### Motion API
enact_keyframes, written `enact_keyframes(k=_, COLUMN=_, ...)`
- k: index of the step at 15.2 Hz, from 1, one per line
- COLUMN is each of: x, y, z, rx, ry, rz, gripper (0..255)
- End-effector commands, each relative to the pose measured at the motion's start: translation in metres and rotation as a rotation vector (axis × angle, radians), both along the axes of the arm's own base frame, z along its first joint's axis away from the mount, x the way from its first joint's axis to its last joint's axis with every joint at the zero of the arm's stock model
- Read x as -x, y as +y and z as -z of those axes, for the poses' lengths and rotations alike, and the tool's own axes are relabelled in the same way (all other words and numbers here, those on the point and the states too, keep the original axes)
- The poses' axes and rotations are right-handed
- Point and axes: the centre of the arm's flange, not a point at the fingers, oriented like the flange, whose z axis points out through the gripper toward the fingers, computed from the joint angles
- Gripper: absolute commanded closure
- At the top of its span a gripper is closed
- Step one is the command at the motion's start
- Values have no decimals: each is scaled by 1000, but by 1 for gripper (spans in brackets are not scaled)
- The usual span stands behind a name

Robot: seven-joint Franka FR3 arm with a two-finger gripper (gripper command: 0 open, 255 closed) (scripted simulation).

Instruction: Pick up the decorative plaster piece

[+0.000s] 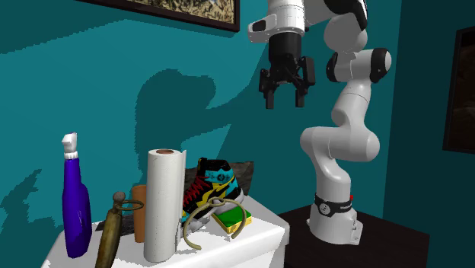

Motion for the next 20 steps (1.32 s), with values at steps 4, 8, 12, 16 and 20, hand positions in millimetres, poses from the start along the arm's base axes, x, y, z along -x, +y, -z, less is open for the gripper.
enact_keyframes(k=4, x=-10, y=-20, z=29, rx=40, ry=24, rz=21, gripper=0)
enact_keyframes(k=8, x=-22, y=-48, z=66, rx=94, ry=56, rz=48, gripper=0)
enact_keyframes(k=12, x=-31, y=-79, z=103, rx=148, ry=89, rz=76, gripper=0)
enact_keyframes(k=16, x=-39, y=-112, z=138, rx=201, ry=121, rz=103, gripper=0)
enact_keyframes(k=20, x=-41, y=-124, z=160, rx=220, ry=132, rz=113, gripper=0)
